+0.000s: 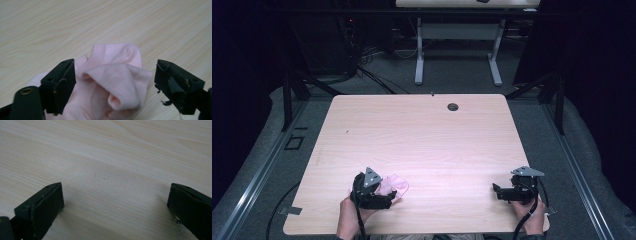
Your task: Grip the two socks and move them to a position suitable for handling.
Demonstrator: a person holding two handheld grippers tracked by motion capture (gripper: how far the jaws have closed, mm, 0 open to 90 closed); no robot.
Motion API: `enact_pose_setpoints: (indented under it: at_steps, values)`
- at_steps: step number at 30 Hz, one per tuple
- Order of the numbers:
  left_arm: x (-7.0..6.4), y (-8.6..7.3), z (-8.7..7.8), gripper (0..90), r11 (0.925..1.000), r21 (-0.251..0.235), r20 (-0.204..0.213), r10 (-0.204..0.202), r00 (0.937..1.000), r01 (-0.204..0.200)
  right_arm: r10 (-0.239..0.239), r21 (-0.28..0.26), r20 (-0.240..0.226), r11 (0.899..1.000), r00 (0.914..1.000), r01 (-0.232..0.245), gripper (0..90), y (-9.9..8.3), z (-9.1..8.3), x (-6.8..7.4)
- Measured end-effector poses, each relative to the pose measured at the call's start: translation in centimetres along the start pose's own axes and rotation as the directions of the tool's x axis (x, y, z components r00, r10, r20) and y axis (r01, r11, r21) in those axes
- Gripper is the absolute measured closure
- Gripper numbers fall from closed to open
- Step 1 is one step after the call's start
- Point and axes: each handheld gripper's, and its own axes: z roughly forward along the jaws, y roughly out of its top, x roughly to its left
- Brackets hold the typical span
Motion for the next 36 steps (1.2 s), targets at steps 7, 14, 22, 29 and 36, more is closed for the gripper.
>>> enact_pose_setpoints:
  at_steps: [7,14,22,29,36]
  values:
    - [-0.4,-0.6,1.8,43.8,0.9976,0.067,-0.046,0.018,0.9988,-0.015,0.001,0.002,0.001,1.0,1.0,-0.001,0.0,0.0,0.0,0.0]
    - [-0.7,-0.4,1.3,77.9,0.9993,0.031,-0.061,0.021,0.9979,-0.019,0.003,0.0,0.003,1.0,1.0,-0.003,0.0,0.0,0.0,0.0]
    - [-1.3,0.9,-1.3,78.9,0.9942,-0.102,-0.042,0.03,0.9987,-0.034,0.001,0.004,0.004,1.0,1.0,-0.001,0.0,0.0,0.0,0.0]
    - [-4.6,3.4,-2.0,80.7,0.9761,-0.186,0.099,0.132,0.9863,-0.112,0.001,0.002,0.004,1.0,1.0,-0.001,0.0,0.0,0.0,0.0]
    - [-8.9,3.1,2.3,80.7,0.977,-0.096,0.277,0.21,0.9377,-0.19,0.001,0.001,0.004,1.0,1.0,-0.001,0.0,0.0,0.0,0.0]
